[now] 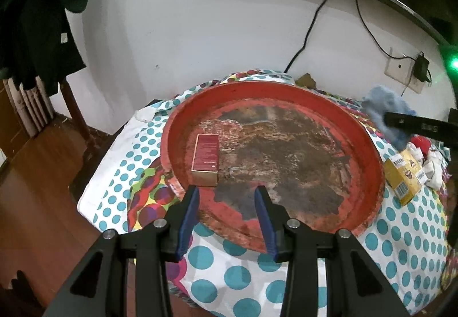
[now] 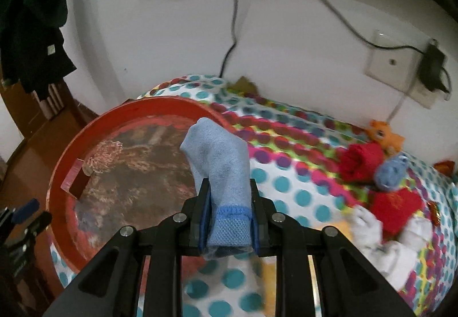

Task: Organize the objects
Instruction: 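Carry the blue sock to the red tray and release it with the right gripper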

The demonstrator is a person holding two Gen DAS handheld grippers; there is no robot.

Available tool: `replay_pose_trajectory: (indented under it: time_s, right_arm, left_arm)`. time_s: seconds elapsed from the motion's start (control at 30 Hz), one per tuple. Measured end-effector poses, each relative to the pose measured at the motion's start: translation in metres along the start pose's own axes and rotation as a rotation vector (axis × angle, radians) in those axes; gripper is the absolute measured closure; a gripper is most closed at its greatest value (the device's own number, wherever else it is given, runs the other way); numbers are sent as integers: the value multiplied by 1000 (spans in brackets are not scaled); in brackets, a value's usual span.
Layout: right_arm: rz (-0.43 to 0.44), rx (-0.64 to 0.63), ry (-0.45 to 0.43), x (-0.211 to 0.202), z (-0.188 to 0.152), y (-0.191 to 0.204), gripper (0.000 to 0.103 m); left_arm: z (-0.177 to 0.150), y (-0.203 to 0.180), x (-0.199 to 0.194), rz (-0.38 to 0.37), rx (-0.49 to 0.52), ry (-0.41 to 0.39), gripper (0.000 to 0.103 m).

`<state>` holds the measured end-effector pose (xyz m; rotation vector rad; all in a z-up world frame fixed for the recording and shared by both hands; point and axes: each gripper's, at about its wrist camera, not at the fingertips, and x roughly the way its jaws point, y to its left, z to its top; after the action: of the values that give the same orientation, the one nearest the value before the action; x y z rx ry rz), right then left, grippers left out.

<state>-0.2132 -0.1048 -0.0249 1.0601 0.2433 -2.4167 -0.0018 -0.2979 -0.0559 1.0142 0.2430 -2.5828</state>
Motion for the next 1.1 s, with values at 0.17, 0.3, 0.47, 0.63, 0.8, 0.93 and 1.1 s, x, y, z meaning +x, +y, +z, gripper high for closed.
replay_pose_trajectory:
  time_s: [0.17, 0.3, 0.47, 0.63, 0.8, 0.93, 1.1]
  right_arm:
    - [12, -3, 56, 35, 11, 18, 82]
    - [12, -2, 98, 60, 17, 29, 81]
    - [-24, -46, 133, 85, 24, 39, 81]
    - [-58, -72, 147, 99, 26, 40, 80]
    - [-59, -83, 144, 101, 26, 39, 74]
    - [-52, -81, 126, 96, 27, 38, 68]
    - [-56, -81, 93, 82, 28, 35, 54]
  left_arm:
    - [1, 7, 1, -18, -29, 7, 62]
    - [1, 9, 5, -22, -30, 15, 62]
    - [0, 12, 10, -28, -39, 25, 62]
    - [0, 14, 12, -36, -47, 31, 62]
    - [0, 12, 14, -49, -46, 43, 62]
    - [-1, 11, 15, -76, -52, 48, 62]
    - [-1, 10, 15, -74, -50, 52, 62]
